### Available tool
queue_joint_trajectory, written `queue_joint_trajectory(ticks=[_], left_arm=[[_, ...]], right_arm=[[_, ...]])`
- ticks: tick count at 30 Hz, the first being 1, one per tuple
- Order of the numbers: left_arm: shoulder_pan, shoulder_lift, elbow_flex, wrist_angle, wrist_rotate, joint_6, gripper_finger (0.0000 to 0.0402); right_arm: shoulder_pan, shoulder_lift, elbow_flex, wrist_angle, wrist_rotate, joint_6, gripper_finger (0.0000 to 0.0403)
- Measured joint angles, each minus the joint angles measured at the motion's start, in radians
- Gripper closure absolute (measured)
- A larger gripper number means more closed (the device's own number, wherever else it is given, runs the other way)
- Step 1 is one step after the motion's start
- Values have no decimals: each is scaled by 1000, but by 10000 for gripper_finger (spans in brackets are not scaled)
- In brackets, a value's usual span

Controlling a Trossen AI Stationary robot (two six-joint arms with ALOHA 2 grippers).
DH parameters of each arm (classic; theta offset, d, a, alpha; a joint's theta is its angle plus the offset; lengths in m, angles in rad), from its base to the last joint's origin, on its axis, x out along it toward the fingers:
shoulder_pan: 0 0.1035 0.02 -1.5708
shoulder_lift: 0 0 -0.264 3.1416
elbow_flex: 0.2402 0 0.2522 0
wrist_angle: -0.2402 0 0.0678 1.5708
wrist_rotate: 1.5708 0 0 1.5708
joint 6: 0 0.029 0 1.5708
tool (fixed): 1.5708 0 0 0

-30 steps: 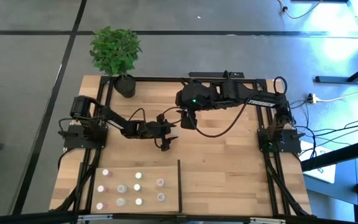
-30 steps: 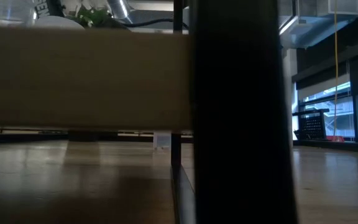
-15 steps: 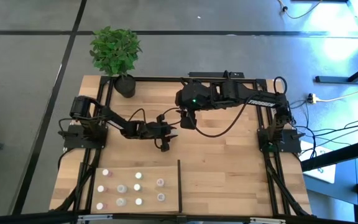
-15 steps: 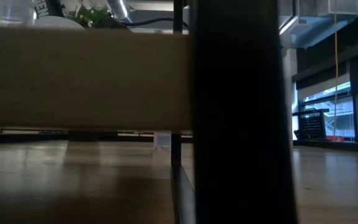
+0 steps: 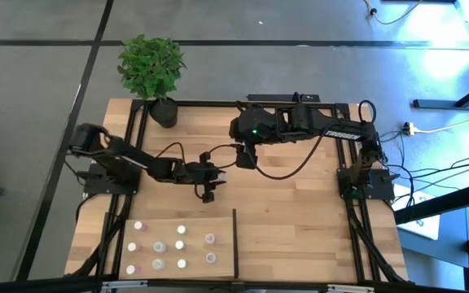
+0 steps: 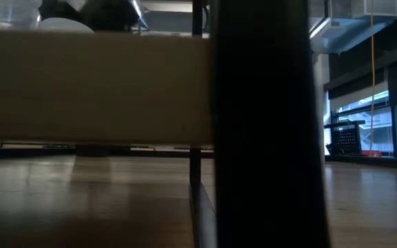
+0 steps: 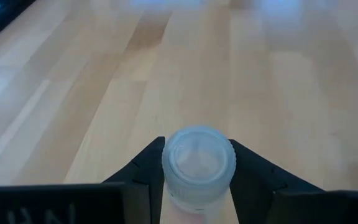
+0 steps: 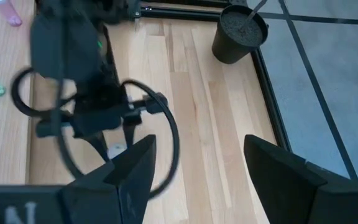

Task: Pick and place medicine bottles onto shelf by color
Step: Put the transparent pill bottle on the shelf aligned with the other transparent pill bottles

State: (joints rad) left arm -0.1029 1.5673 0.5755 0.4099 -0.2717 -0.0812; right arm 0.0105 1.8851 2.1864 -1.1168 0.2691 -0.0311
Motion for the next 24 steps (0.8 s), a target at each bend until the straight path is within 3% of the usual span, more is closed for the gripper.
queue_joint_trajectory(ticks=[7, 12, 20, 24], left_arm=[[-90, -202, 0, -187, -26, -48, 278], [-177, -323, 0, -231, -27, -48, 279], [-335, -382, 0, -247, -27, -49, 279], [-412, -377, 0, -245, -26, -87, 279]], right_arm=[[0, 0, 0, 2, 0, 0, 159], [0, 0, 0, 0, -24, -44, 159], [1, 0, 0, -14, -429, -203, 159], [0, 0, 0, -19, -564, -238, 159]])
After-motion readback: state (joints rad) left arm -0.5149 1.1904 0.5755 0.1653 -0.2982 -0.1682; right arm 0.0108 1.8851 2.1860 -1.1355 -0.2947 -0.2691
